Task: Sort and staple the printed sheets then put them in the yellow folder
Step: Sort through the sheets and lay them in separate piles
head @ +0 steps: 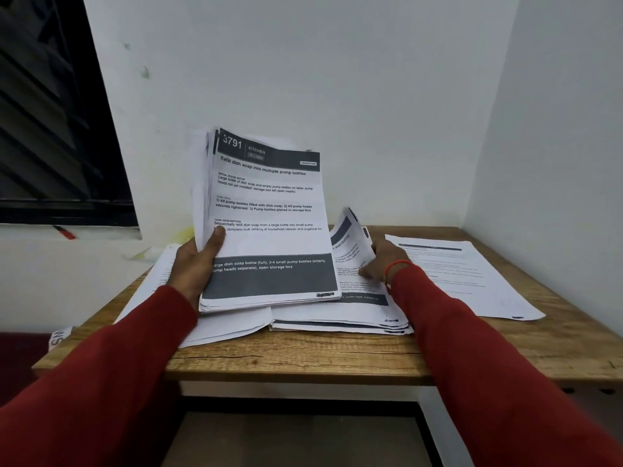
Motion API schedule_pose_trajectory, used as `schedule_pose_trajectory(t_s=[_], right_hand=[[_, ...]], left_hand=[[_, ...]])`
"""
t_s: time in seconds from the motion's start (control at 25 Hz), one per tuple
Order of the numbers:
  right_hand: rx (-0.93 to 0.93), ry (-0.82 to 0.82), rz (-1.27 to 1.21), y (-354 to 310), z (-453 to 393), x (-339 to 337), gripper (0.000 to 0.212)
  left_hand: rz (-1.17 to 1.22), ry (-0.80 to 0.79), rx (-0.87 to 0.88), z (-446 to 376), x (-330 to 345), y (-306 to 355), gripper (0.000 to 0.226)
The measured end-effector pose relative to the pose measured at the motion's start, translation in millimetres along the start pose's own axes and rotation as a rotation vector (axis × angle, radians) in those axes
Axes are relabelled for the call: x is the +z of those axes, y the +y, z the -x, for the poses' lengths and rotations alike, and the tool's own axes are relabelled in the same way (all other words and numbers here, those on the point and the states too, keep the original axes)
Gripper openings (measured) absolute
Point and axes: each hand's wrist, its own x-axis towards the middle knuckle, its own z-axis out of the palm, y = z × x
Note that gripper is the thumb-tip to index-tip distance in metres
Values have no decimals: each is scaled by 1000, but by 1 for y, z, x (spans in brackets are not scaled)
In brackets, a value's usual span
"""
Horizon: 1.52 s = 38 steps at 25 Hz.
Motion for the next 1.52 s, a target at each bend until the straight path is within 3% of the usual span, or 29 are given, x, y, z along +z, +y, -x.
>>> schedule_pose_trajectory(t_s=[0.16,0.28,0.44,0.6,0.68,0.8,0.88,1.12,1.24,1.4,1.52], right_hand=[[-1,222,-327,11,2,-22,56],[-26,444,-415,26,-1,-57,29],[-12,657,-776,57,-9,-96,25],[-59,418,-1076,42,-4,-96,5],[-87,252,-1148,21,2,-76,14],[-85,-103,-1288,-10,8,-34,45],[-89,-254,-1246,-28,12,-9,43],[-124,-139,-1186,-40,15,8,12],[-113,-119,-1236,-32,14,4,18],[-155,-249,-1275,-34,17,4,29],[-174,-194,-1266,-38,20,6,30]], left_hand=[[13,-17,-2,1,-1,1,20],[27,-22,4,0,0,0,17],[19,-12,7,-1,-1,-2,15],[30,-3,-16,-3,-2,-4,22],[21,-14,-29,-3,-2,-4,22],[11,-36,-58,-3,-1,-4,20],[3,-75,-71,-1,0,-3,23],[0,-124,-75,-2,0,-2,39],[42,-153,-111,-3,2,-2,45],[24,-142,-85,-2,1,-1,42],[13,-146,-74,-1,1,0,37]])
